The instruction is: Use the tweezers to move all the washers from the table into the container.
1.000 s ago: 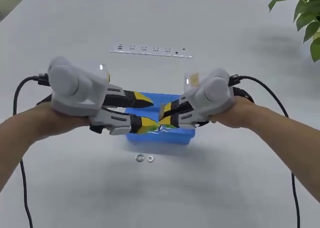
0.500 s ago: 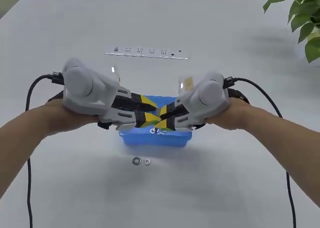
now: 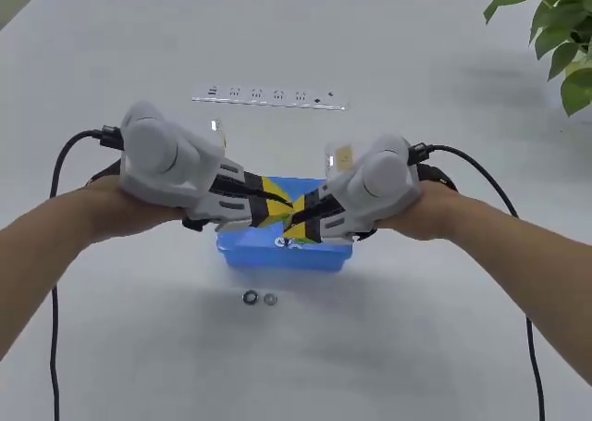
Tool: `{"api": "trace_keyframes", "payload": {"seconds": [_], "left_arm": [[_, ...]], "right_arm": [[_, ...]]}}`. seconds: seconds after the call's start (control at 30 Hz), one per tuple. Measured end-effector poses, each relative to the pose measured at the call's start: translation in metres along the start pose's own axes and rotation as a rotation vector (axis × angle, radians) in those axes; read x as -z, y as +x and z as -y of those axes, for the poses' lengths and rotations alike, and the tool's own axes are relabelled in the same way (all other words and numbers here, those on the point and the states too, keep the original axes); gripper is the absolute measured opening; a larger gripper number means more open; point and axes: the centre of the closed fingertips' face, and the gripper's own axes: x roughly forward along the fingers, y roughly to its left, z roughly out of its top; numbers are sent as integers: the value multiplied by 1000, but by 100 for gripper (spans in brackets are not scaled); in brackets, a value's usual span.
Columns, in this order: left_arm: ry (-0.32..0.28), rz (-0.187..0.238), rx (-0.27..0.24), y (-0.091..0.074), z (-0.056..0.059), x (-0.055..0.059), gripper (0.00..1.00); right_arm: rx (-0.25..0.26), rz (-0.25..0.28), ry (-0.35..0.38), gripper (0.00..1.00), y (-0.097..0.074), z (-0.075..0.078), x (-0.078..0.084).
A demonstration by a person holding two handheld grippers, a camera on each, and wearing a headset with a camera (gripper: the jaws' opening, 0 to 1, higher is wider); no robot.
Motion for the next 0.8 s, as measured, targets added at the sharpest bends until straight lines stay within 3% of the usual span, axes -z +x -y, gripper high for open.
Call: {"api": "trace_keyframes", "payload": {"seconds": [0.37, 0.8], "left_arm": [[46, -15, 8, -1, 1, -2, 5], [61, -16, -1, -10, -2, -14, 5]], "right_arm": [[1, -8, 3, 10, 0, -1, 0], [48, -3, 58, 19, -15, 4, -2]]}}
